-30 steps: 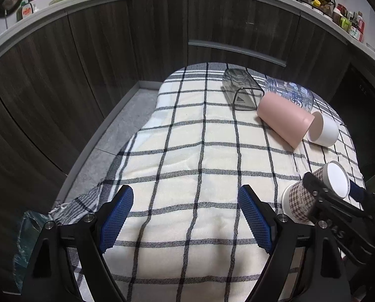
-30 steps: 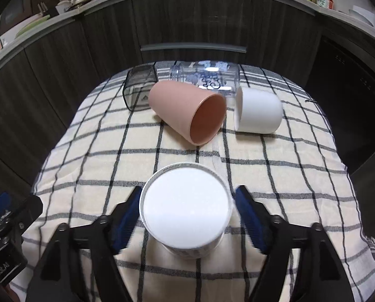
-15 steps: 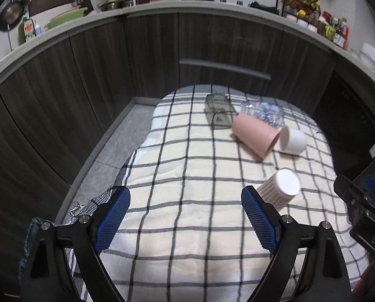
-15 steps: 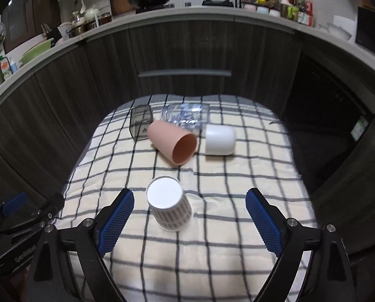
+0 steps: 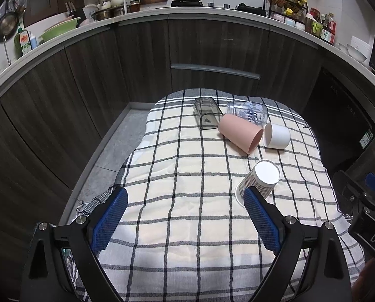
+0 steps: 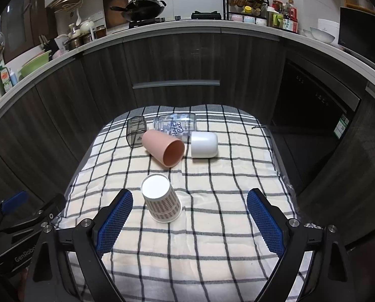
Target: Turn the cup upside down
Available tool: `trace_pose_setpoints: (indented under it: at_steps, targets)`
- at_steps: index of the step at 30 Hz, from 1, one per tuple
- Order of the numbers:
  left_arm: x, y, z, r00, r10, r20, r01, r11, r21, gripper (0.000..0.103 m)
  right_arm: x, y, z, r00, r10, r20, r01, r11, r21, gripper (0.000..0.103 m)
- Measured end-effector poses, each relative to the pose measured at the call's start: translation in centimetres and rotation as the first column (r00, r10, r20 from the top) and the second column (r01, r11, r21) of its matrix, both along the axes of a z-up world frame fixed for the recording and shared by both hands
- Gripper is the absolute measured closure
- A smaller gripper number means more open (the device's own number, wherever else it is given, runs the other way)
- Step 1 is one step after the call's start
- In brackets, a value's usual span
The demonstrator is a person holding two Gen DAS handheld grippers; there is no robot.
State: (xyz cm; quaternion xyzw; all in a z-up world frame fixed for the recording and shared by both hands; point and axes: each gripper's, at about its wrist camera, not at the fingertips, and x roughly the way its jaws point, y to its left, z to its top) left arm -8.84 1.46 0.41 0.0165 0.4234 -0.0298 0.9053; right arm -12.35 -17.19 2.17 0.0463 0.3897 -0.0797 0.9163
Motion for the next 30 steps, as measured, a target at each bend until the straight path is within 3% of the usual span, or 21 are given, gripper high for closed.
trace_pose_setpoints:
  at_steps: [30]
  targets:
    - [-0.63, -0.34, 0.85, 0.999, -0.021, 0.035, 0.021, 1.000, 0.010, 0.005, -0.42, 0.39, 0.64, 1.000, 0.008, 0.026, -0.008, 1.000, -0.018, 0.011]
